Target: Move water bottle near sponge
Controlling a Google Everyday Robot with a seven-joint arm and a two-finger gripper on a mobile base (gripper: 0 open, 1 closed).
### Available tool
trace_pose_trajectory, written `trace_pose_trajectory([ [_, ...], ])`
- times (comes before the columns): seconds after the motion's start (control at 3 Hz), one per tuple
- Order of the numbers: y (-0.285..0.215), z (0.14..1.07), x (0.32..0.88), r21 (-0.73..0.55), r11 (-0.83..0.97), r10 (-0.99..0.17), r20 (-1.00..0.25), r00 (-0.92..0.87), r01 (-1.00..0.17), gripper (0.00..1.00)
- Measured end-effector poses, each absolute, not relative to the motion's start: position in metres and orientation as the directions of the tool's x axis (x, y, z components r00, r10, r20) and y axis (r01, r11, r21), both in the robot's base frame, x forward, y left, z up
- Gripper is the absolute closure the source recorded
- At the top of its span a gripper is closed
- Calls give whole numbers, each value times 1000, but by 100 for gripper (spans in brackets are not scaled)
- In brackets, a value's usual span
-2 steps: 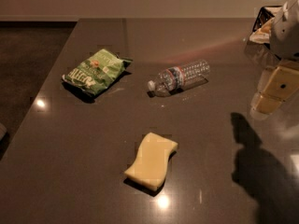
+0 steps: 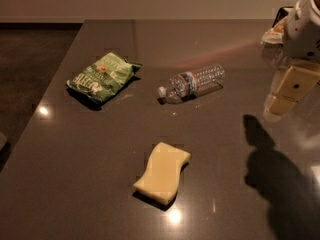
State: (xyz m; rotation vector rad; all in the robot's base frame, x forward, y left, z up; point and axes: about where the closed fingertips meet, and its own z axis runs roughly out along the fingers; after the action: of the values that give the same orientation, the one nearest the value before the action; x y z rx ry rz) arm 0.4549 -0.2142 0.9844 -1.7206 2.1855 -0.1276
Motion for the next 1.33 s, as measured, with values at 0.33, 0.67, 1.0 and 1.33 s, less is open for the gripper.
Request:
trace_pose_trajectory([
  [0.33, -213, 976, 481, -278, 222, -963, -211, -166, -935, 0],
  [0.67, -208, 965, 501, -258, 143, -978, -187, -96, -955, 0],
  [1.0, -197, 952, 518, -221, 49, -982, -189, -6, -974, 0],
  [1.33, -187, 938, 542, -183, -41, -979, -190, 76, -982, 0],
])
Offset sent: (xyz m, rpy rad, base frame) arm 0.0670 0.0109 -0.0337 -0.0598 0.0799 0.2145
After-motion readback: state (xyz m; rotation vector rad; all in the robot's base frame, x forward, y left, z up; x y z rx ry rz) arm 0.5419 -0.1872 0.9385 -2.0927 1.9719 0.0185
